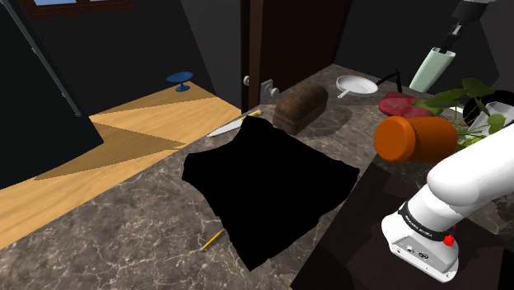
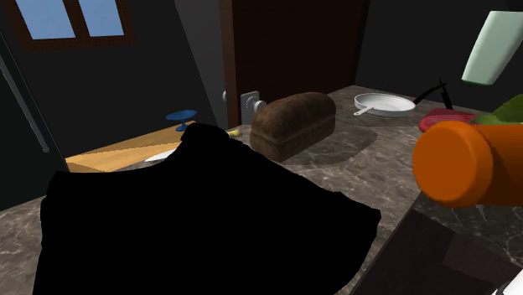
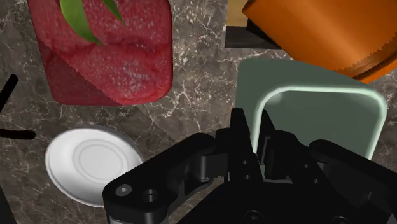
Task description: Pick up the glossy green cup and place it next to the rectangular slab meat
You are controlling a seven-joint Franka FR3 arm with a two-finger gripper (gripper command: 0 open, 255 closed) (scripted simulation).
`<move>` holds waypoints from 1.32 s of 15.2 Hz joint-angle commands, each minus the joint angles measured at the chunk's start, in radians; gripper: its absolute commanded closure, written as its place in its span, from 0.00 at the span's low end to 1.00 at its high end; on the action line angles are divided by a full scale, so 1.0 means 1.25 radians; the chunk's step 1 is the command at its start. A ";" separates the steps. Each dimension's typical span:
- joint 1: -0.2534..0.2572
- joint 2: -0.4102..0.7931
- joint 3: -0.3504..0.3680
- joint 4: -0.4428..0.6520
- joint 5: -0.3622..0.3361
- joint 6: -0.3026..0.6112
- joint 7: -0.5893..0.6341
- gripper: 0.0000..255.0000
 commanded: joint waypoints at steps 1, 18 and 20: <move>-0.011 0.023 -0.034 0.019 0.006 0.003 -0.049 1.00; -0.361 0.543 -0.220 0.514 0.365 -0.137 -0.531 1.00; -0.456 0.619 -0.202 0.627 0.418 -0.182 -0.561 1.00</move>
